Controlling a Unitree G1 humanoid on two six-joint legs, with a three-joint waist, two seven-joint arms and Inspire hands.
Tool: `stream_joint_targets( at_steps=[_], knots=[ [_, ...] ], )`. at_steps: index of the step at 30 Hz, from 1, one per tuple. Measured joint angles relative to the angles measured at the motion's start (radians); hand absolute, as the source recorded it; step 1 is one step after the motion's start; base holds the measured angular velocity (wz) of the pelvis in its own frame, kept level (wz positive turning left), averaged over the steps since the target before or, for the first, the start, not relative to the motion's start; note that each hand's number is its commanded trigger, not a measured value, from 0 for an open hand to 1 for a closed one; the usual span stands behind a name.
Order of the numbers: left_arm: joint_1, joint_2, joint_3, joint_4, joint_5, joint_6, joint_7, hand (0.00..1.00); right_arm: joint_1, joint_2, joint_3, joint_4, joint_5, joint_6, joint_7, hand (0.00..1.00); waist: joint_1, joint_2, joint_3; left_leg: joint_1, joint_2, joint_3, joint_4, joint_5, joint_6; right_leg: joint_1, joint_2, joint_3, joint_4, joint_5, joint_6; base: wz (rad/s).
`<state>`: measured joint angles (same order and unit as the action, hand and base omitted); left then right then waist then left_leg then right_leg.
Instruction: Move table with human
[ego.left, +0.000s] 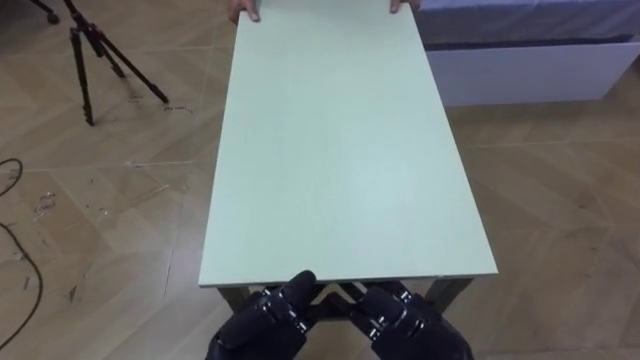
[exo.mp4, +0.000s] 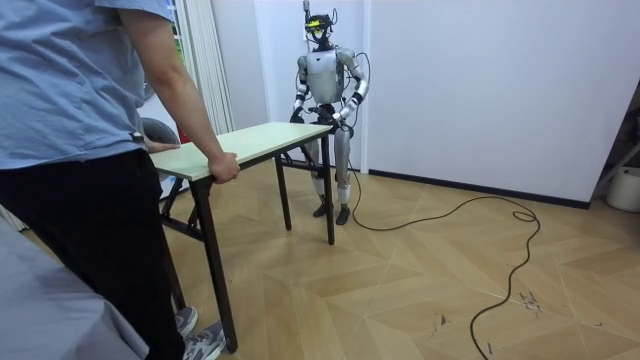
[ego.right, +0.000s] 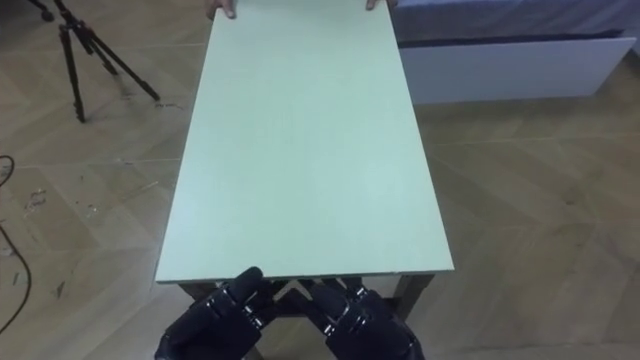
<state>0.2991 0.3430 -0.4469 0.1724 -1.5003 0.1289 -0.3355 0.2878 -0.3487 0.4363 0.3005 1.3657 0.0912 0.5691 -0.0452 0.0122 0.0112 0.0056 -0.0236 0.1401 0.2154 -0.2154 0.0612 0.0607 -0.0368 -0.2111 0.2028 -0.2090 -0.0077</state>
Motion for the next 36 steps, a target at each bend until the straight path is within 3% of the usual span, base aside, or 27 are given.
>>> stream_joint_targets(
  at_steps=[1, 8, 16, 19, 23, 27, 36],
  knots=[
    [0.0, -0.005, 0.013, 0.005, 0.002, -0.001, 0.009, 0.0, 0.002, 0.001, 0.0, 0.0, -0.001, 0.001, -0.002, 0.0, -0.001, 0.0, 0.004, 0.007, 0.0, 0.0, -0.002, 0.0, 0.0, 0.008, 0.0, 0.0, -0.001, 0.0, 0.0, 0.0],
    [0.0, -0.015, 0.084, 0.017, 0.001, -0.009, 0.08, 0.0, 0.005, 0.012, -0.044, 0.0, 0.01, 0.012, -0.035, 0.0, 0.011, 0.001, 0.0043, 0.01, 0.002, 0.004, -0.015, 0.0, -0.001, 0.009, 0.001, -0.011, 0.0, 0.0, 0.0, -0.01],
    [-0.002, -0.048, 0.096, 0.046, 0.0, -0.009, 0.092, 0.0, 0.005, 0.059, -0.078, 0.0, 0.027, 0.01, -0.104, 0.0, 0.025, 0.002, 0.0045, 0.044, 0.002, 0.014, -0.017, 0.001, -0.001, 0.032, 0.0, -0.009, -0.003, 0.0, 0.0, -0.03],
    [-0.019, -0.076, 0.106, 0.066, 0.0, -0.008, 0.108, 0.0, -0.002, 0.091, -0.106, 0.0, 0.038, 0.011, -0.133, 0.0, 0.027, 0.009, 0.0081, 0.048, 0.002, 0.016, -0.017, 0.001, -0.001, 0.036, 0.0, -0.008, -0.003, 0.0, 0.0, 0.0],
    [-0.043, -0.103, 0.112, 0.111, 0.0, -0.008, 0.129, 0.0, -0.01, 0.098, -0.107, 0.0, 0.04, 0.011, -0.151, 0.0, 0.025, 0.025, 0.0082, 0.051, 0.003, 0.016, -0.02, 0.001, -0.001, 0.041, 0.002, -0.008, -0.003, 0.0, 0.0, -0.01],
    [-0.047, -0.121, 0.119, 0.125, 0.003, -0.009, 0.144, 0.0, -0.015, 0.116, -0.109, 0.0, 0.042, 0.007, -0.179, 0.0, 0.026, 0.029, 0.0075, 0.057, 0.004, 0.016, -0.029, 0.002, -0.003, 0.045, 0.003, -0.009, -0.002, 0.0, 0.0, 0.0],
    [-0.047, -0.133, 0.121, 0.135, 0.009, -0.02, 0.152, 0.0, -0.028, 0.135, -0.111, 0.001, 0.052, -0.008, -0.222, 0.0, 0.025, 0.026, 0.0092, 0.06, 0.003, 0.02, -0.022, 0.002, -0.003, 0.044, 0.002, -0.009, -0.003, 0.0, 0.0, 0.0]
  ],
)
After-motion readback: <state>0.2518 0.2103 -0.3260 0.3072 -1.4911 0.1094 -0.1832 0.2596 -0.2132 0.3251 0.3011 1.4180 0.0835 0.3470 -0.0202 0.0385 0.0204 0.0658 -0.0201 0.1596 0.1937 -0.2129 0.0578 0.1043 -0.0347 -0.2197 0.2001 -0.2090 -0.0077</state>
